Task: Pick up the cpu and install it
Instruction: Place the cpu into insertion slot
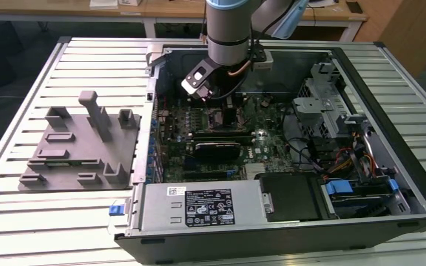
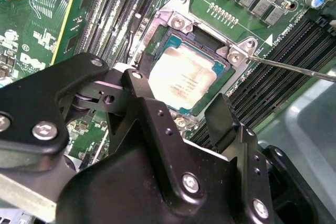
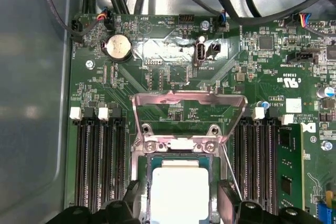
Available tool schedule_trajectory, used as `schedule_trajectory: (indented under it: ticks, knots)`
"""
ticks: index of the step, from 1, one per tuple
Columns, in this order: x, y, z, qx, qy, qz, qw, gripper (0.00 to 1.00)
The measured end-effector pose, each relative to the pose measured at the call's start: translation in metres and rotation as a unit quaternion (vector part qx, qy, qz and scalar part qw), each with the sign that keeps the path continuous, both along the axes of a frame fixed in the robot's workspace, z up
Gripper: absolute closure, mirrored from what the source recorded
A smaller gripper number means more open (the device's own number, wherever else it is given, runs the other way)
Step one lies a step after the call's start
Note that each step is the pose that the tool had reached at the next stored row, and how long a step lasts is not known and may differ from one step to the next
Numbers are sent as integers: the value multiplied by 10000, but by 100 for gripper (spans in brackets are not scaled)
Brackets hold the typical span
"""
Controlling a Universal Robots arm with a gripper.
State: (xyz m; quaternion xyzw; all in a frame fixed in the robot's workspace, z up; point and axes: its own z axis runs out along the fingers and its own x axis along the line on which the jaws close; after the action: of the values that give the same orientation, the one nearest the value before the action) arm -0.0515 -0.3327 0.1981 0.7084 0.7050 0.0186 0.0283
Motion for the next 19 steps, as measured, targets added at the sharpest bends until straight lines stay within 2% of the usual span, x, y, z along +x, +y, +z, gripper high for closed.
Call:
schedule_trajectory:
  ticks: [5, 6, 7, 9, 12, 15, 17, 19]
  knots:
    - [0, 0, 2, 0, 0, 0, 10000, 33]
    - [0, 0, 2, 0, 0, 0, 10000, 40]
    - [0, 0, 2, 0, 0, 0, 10000, 40]
    - [0, 0, 3, -1, 0, 0, 10000, 52]
    - [0, 0, 5, -2, 1, 0, 10000, 58]
    - [0, 0, 5, -1, 1, 0, 10000, 75]
    - [0, 0, 5, 0, 0, 0, 10000, 75]
    - [0, 0, 5, 0, 0, 0, 10000, 87]
